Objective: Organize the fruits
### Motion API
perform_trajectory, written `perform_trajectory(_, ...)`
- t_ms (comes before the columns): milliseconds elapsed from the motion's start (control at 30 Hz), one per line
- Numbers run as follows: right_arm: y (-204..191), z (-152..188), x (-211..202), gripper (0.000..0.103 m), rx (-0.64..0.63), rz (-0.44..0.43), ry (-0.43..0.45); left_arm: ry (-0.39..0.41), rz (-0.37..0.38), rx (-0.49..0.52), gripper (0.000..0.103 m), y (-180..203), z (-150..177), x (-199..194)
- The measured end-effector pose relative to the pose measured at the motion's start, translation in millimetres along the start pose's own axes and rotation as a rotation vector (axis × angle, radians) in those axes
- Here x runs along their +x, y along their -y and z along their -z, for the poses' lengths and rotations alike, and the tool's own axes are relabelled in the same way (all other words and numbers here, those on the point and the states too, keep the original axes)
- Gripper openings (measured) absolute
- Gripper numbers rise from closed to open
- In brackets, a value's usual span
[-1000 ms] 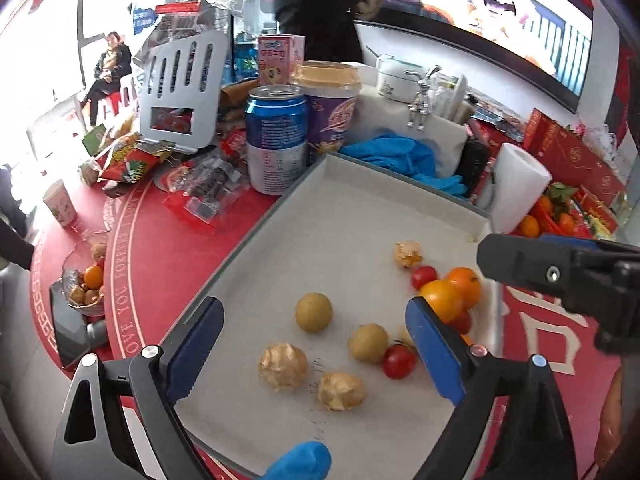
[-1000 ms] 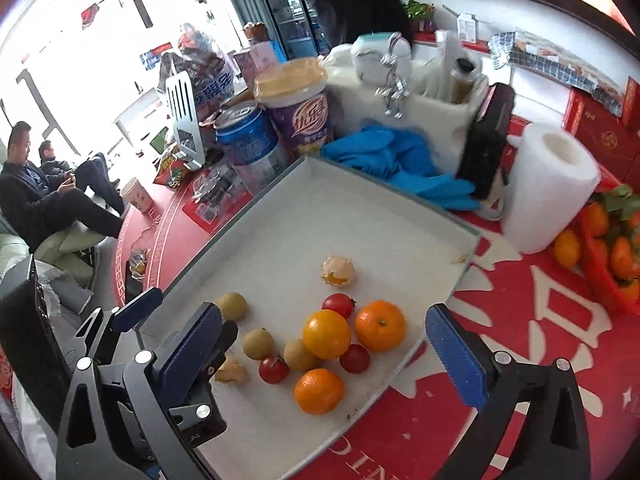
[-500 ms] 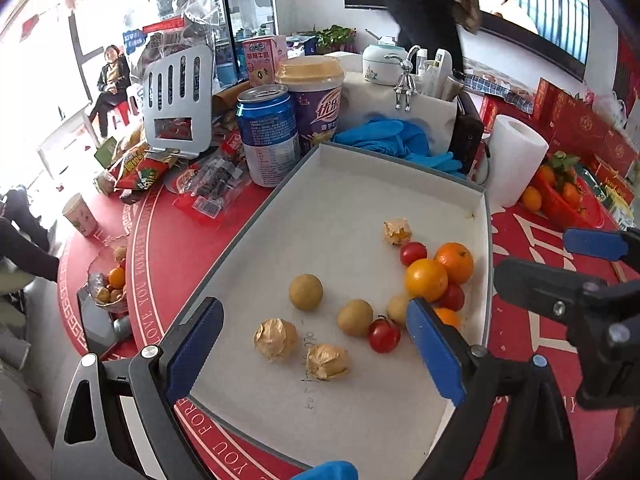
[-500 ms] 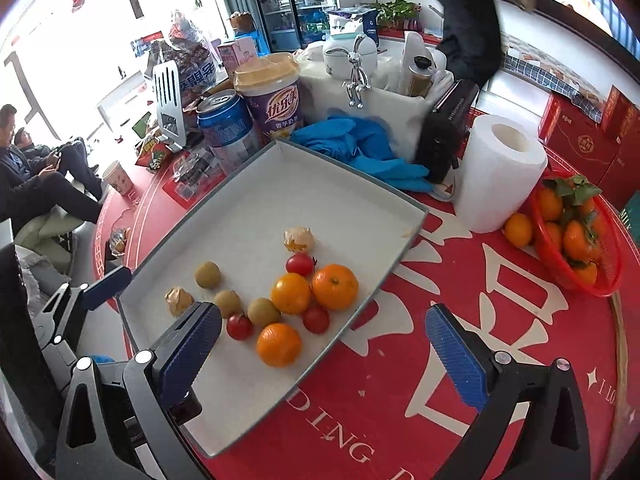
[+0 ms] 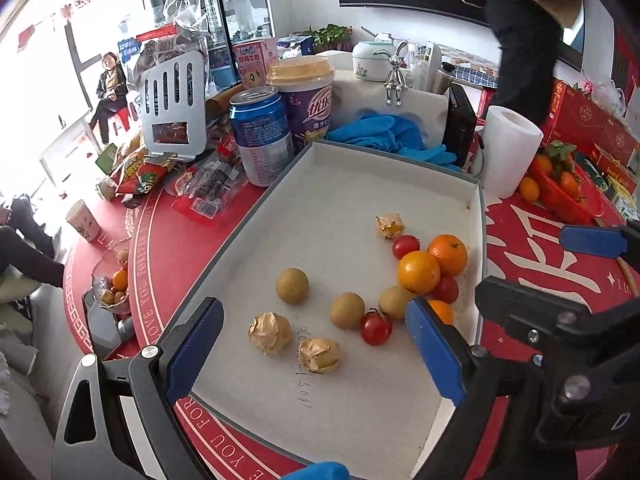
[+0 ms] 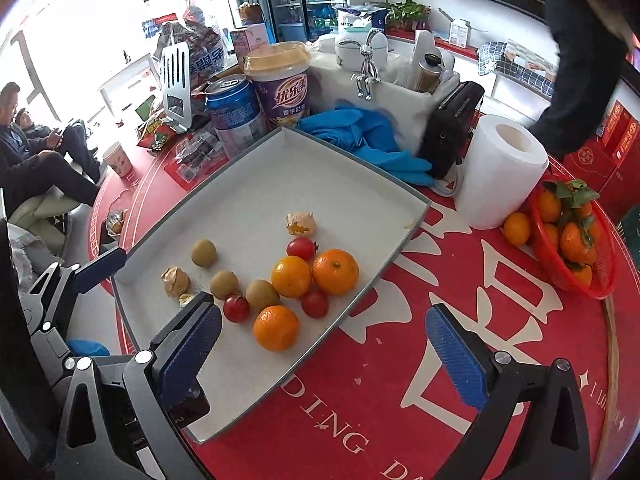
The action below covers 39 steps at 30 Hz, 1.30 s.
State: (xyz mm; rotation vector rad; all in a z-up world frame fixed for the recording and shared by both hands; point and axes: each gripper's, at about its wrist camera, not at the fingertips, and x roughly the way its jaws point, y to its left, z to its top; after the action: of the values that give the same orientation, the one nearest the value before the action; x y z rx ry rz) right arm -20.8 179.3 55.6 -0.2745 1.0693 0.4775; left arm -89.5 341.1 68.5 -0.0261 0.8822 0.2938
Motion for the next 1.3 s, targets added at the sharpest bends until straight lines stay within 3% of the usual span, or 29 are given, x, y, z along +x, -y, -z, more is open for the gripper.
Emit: perform_trajectory(1300, -1.6, 3.5, 7.5, 0.103, -0.018, 0.022, -0.020, -0.005, -0.008, 0.016, 0.094, 4.8, 2.5, 4.0)
